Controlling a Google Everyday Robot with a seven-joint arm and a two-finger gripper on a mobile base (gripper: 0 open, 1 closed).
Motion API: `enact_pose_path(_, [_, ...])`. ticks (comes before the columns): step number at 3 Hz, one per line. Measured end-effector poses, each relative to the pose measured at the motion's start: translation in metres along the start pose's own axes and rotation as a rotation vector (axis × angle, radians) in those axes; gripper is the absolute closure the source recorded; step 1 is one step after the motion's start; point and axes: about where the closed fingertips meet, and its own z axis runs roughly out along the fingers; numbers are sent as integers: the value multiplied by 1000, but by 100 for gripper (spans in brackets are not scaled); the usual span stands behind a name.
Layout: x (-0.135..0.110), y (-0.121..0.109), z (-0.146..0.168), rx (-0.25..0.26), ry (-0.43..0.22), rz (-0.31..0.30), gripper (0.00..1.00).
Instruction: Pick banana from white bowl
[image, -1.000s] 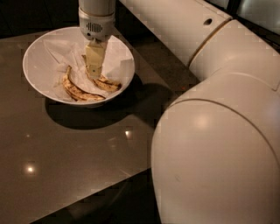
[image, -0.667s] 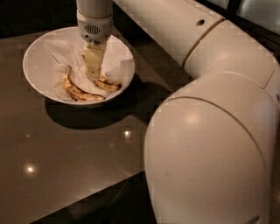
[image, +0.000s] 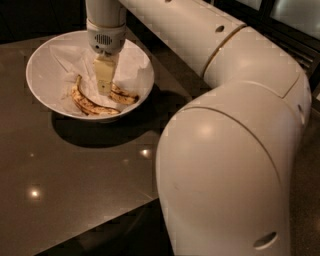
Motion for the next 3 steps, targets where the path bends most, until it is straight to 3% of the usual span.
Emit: enact_pose_path(3, [-7,3,24,-70,-25,-18,34])
